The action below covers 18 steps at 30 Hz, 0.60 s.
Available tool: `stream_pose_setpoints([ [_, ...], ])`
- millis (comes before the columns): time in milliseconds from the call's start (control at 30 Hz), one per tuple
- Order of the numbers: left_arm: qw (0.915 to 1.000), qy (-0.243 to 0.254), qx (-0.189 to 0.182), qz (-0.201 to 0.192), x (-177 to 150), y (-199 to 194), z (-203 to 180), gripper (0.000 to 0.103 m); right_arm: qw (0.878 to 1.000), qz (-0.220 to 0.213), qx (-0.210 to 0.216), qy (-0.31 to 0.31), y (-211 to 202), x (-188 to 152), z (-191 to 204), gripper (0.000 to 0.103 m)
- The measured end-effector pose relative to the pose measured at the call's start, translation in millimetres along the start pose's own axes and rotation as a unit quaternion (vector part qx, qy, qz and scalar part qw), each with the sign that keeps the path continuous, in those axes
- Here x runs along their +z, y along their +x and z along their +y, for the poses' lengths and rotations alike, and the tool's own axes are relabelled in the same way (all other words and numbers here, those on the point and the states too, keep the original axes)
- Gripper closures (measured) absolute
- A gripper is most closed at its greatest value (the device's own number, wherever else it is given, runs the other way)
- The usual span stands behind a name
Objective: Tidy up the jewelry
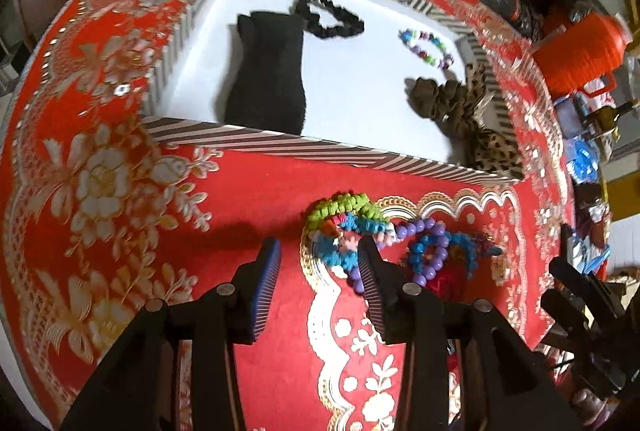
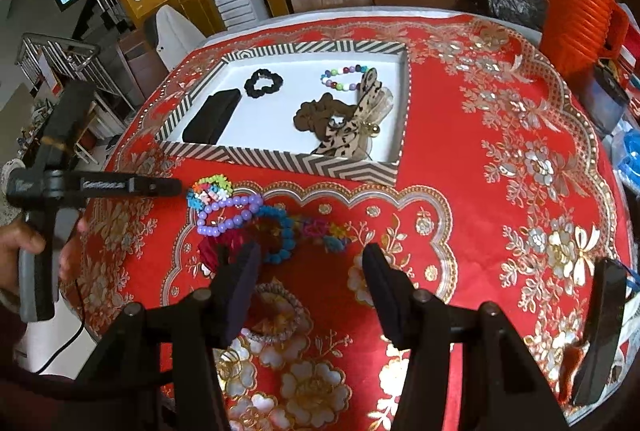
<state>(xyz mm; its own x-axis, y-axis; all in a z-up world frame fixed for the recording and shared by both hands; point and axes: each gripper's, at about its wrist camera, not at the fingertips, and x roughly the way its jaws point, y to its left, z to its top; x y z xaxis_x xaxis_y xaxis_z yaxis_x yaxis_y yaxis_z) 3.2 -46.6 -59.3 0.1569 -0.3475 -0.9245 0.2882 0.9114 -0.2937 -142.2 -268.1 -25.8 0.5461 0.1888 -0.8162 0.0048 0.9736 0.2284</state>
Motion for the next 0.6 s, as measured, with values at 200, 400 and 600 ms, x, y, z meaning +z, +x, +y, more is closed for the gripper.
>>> stream_pose_setpoints([
  [200, 0.9996, 0.02, 0.018, 0.009, 9, 16, -10, 0.081, 1.0, 0.015, -0.003, -0.014, 19, 4, 1, 0.049],
  [400, 0.997, 0.058, 0.052, 0.005, 13, 24, -24, 0.081, 0.999, 0.032, 0.01, 0.02, 33, 2, -19, 0.049],
  [600, 0.9977, 0.058, 0.036, -0.007, 13, 23, -22, 0.103, 0.999, 0.041, 0.017, 0.023, 50, 3, -28, 0.064],
])
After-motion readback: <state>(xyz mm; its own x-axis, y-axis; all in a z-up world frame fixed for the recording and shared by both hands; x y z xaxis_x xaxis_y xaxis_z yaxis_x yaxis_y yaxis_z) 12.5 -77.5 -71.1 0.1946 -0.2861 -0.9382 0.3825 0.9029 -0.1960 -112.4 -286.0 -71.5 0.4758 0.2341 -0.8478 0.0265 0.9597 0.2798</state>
